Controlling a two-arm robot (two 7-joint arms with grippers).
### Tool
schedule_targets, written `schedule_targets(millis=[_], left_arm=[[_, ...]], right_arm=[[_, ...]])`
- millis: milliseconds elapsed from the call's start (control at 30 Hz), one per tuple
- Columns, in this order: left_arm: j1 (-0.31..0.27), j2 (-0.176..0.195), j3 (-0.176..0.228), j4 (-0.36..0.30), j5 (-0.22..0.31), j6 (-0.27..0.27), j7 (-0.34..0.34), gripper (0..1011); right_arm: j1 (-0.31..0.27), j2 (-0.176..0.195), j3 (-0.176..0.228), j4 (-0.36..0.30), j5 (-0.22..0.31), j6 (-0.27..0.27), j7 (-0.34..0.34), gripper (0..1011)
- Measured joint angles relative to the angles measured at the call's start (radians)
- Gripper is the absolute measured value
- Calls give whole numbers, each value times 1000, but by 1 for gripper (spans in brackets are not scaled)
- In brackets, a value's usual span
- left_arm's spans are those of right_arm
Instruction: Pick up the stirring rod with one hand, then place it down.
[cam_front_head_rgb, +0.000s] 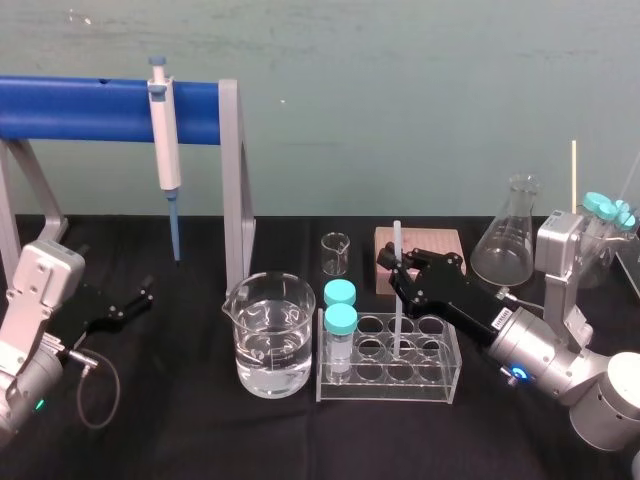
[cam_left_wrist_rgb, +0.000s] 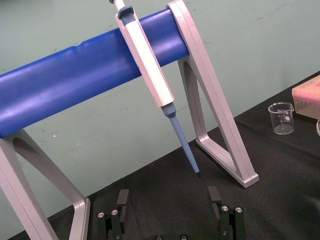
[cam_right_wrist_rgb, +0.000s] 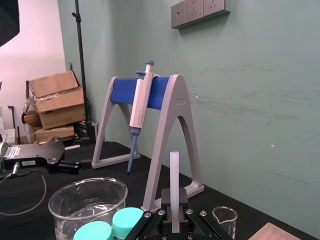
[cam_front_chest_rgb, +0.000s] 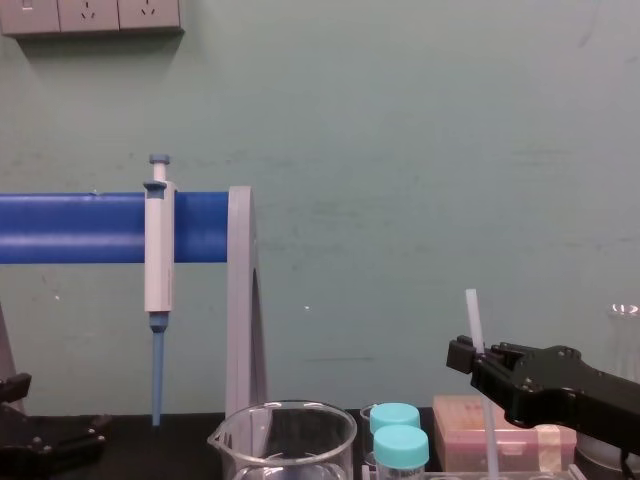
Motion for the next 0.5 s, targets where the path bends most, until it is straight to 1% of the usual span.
schedule_targets(millis=[500], left_arm=[[0, 0, 0, 0, 0, 0, 0, 1000]], right_arm=[[-2, -3, 5, -1, -5, 2, -11, 70]])
